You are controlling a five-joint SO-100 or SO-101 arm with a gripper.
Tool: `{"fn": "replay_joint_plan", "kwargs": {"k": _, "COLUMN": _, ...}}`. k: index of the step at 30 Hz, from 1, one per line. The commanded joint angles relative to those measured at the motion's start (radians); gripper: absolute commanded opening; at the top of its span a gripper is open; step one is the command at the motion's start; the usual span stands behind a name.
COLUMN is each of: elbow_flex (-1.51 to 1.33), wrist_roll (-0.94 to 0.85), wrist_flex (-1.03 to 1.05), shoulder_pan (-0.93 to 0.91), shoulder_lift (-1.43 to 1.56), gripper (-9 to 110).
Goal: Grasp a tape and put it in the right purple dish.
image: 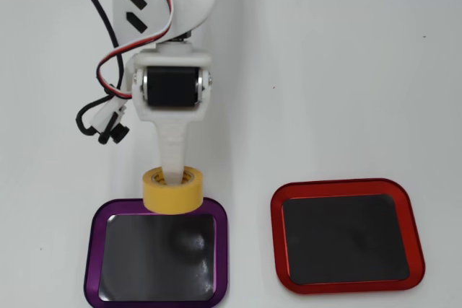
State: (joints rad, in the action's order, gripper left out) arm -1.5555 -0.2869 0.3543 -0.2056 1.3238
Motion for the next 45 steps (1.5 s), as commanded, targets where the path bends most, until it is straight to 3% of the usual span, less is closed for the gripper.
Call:
{"fn": "replay_joint_plan", "kwargs": {"k": 1, "elbow_flex": 0.114, "wrist_roll": 0.008, "wrist_flex": 0.063, "shoulder_pan": -0.009, "shoulder_lift": -0.008, "gripper": 0}}
{"fn": "replay_joint_plan", "kwargs": {"k": 22, "elbow_flex": 0.227, "wrist_roll": 0.008, "wrist_flex": 0.410, "shoulder_pan": -0.002, "shoulder_lift": 0.008, "gripper": 9}}
{"fn": "replay_joint_plan", "kwargs": {"k": 26, "elbow_flex": 0.279, "wrist_roll": 0.038, "wrist_flex": 0.586, "shoulder_pan": -0.002, "shoulder_lift": 0.098, "gripper": 9}}
{"fn": "replay_joint_plan", "kwargs": {"k": 37, "elbow_flex": 0.305, "wrist_roll": 0.344, "wrist_flex": 1.092, "shoulder_pan": 0.003, "shoulder_lift": 0.532, "gripper": 15}}
{"fn": "replay_joint_plan", "kwargs": {"k": 45, "elbow_flex": 0.018, "wrist_roll": 0.431, "wrist_flex": 1.155, "shoulder_pan": 0.008, "shoulder_lift": 0.857, "gripper": 15}}
